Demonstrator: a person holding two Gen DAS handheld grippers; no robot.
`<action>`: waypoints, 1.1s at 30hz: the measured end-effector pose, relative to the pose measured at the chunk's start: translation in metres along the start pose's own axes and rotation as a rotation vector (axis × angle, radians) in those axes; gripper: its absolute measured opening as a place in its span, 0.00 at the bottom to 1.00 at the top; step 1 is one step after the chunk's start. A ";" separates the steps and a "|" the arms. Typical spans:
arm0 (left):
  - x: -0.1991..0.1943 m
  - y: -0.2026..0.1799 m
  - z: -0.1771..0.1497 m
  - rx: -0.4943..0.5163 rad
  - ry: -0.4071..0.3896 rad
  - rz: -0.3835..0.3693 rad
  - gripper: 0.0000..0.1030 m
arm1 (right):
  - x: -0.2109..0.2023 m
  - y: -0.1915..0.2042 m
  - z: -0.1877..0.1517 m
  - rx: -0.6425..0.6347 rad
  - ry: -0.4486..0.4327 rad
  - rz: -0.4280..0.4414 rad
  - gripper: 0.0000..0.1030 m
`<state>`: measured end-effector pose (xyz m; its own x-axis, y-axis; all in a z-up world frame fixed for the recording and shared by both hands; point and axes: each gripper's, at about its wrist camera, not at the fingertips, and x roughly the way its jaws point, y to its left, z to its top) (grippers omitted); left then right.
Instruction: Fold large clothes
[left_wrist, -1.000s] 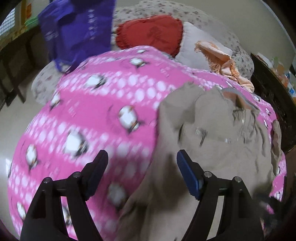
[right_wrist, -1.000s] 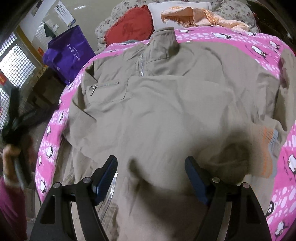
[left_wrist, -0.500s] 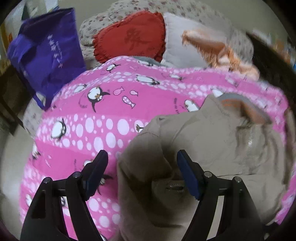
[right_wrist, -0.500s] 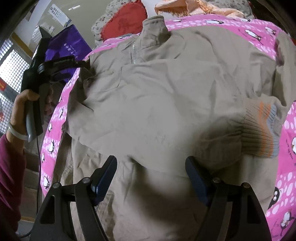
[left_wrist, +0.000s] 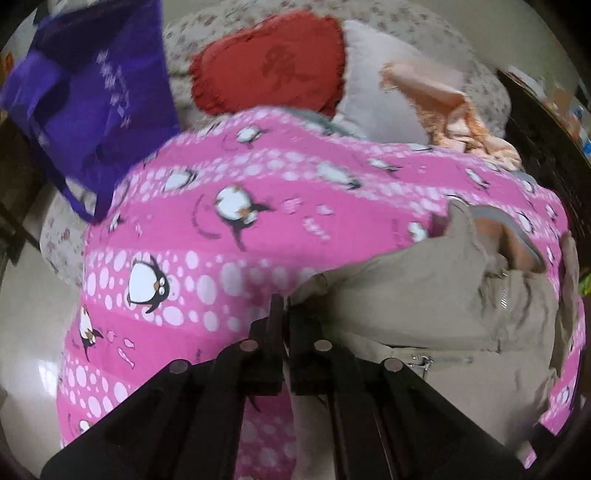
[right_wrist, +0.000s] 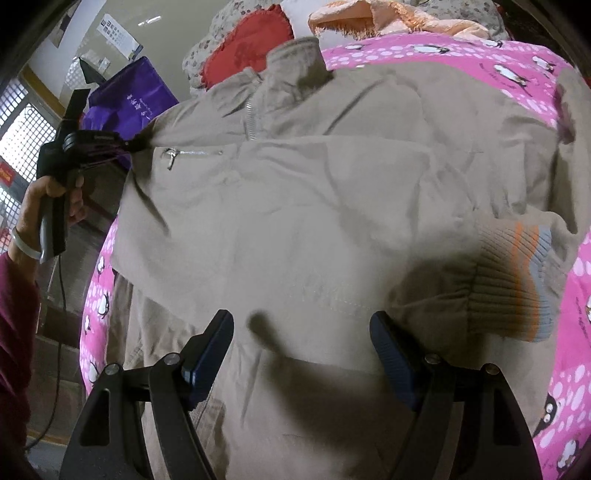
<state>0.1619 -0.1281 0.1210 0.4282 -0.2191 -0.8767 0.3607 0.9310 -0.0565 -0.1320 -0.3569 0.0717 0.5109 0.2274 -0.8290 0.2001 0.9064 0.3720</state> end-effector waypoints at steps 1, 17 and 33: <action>0.011 0.004 -0.001 -0.010 0.024 -0.011 0.00 | 0.004 0.002 0.002 -0.002 0.001 0.000 0.76; -0.057 -0.007 -0.119 0.122 -0.021 -0.158 0.77 | -0.025 -0.010 -0.006 -0.022 -0.032 -0.053 0.76; -0.024 0.020 -0.144 -0.007 0.052 -0.181 0.00 | -0.044 -0.002 -0.015 -0.042 -0.064 -0.097 0.76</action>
<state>0.0397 -0.0626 0.0724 0.3132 -0.3680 -0.8755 0.4222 0.8797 -0.2187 -0.1671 -0.3635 0.1013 0.5438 0.1159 -0.8312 0.2169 0.9374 0.2726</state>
